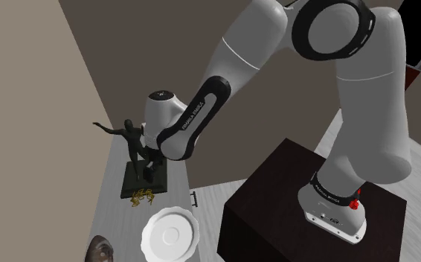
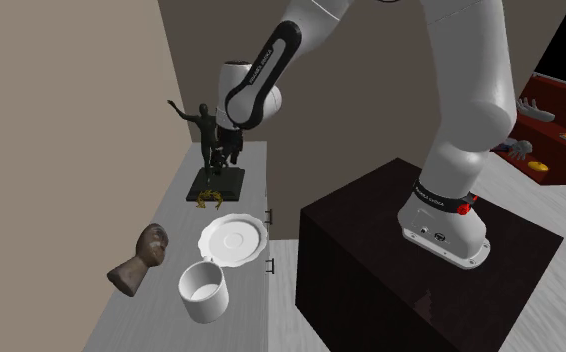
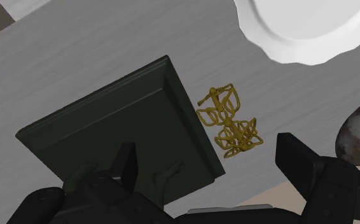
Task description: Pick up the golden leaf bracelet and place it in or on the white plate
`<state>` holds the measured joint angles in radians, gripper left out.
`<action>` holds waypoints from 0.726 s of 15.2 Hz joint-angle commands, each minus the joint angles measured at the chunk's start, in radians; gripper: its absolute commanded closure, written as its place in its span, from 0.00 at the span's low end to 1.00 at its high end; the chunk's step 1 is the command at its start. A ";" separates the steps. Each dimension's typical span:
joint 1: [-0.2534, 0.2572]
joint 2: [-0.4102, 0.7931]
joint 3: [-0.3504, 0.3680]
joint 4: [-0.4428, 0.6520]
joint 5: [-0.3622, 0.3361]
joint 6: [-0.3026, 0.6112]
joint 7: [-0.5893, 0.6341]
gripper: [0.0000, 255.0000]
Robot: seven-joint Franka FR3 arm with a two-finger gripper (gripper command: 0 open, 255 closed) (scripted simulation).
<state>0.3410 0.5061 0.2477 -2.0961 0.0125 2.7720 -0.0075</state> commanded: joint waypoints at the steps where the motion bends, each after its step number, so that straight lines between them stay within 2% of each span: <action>1: 0.028 0.070 -0.001 0.064 -0.014 0.012 0.006 0.00; 6: 0.085 0.224 -0.002 0.217 -0.037 0.026 0.004 0.00; 11: 0.104 0.293 -0.016 0.264 -0.045 0.050 0.009 0.00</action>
<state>0.4428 0.7840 0.2344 -1.8408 -0.0305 2.8152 0.0020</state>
